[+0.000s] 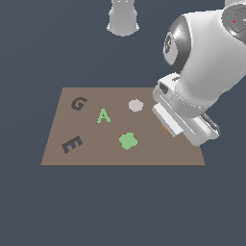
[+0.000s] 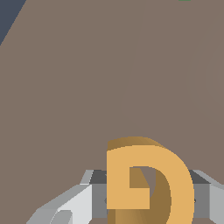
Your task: Insert a designated object into the corresponding slot on a board.
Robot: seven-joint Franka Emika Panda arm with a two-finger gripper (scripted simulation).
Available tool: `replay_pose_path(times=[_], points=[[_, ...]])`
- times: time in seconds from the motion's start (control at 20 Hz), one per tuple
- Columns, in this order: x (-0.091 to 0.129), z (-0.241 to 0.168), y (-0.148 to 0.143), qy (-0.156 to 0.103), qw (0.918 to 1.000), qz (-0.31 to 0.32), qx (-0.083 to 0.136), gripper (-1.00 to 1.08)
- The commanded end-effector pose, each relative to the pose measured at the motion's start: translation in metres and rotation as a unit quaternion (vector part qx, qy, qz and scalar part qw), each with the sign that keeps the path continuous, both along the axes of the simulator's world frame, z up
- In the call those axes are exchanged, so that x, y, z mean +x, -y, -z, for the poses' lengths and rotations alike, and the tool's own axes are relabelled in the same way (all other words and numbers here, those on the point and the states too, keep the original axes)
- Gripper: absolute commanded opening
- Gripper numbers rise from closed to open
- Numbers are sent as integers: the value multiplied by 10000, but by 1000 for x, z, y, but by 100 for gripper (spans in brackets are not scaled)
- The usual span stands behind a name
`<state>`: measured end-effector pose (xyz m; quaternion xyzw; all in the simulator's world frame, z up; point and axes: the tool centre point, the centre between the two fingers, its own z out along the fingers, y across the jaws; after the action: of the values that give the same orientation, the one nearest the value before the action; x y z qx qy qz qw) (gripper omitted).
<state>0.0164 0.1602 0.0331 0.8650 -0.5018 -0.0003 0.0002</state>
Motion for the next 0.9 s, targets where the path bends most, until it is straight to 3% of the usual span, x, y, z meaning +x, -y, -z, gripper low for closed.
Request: replay_pose_path(times=[0.0, 0.4, 0.85], points=[[-3, 0, 4, 2, 10000, -41, 0, -100], [-22, -1, 34, 2, 9994, -356, -1, -100], [-54, -3, 96, 2, 9952, -982, -1, -100]])
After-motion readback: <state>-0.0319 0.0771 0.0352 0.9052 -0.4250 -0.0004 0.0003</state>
